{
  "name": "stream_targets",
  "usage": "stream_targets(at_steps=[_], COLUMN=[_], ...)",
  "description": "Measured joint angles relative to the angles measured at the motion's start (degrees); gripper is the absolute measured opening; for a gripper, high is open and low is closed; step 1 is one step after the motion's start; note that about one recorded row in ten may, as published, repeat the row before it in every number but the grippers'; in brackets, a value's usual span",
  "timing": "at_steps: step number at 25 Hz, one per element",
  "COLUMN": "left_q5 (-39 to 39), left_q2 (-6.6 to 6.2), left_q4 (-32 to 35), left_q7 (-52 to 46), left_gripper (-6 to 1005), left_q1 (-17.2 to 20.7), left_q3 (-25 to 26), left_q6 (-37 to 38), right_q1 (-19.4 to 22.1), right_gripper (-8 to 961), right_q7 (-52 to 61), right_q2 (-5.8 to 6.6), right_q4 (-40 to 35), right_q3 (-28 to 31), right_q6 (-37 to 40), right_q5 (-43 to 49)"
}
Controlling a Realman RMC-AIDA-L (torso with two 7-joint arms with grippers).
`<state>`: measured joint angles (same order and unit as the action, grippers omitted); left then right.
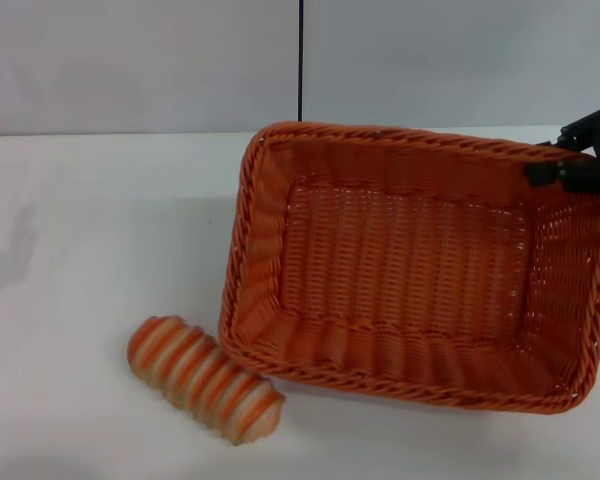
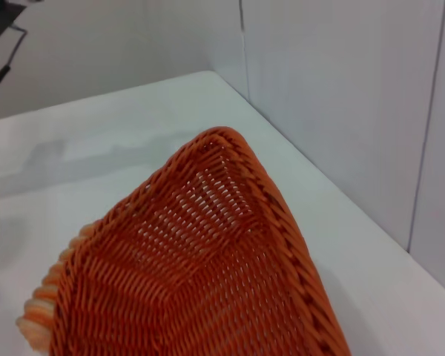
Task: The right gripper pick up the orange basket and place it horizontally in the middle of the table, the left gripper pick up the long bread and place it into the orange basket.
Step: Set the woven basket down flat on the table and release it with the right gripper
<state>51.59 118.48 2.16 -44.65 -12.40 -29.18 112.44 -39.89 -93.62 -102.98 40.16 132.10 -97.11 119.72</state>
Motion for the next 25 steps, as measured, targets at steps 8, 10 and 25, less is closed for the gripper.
stream_targets(at_steps=[8, 10, 25], left_q5=[0.0, 0.0, 0.0], left_q2=[0.0, -0.03, -0.09], left_q4=[0.0, 0.0, 0.0], left_q7=[0.1, 0.1, 0.2], left_gripper=[592, 592, 591], left_q1=[-0.6, -0.6, -1.5], left_q3=[0.0, 0.1, 0.4], left_q6=[-0.7, -0.7, -2.1], right_q1=[0.9, 1.3, 0.4], right_gripper=[169, 169, 168], right_q7=[-1.6, -2.2, -3.8], right_q2=[-0.22, -0.38, -2.85], right_q4=[0.0, 0.2, 0.0], right_q3=[0.1, 0.1, -0.3], right_q6=[-0.9, -1.1, -1.6], right_q5=[-4.4, -6.1, -8.2])
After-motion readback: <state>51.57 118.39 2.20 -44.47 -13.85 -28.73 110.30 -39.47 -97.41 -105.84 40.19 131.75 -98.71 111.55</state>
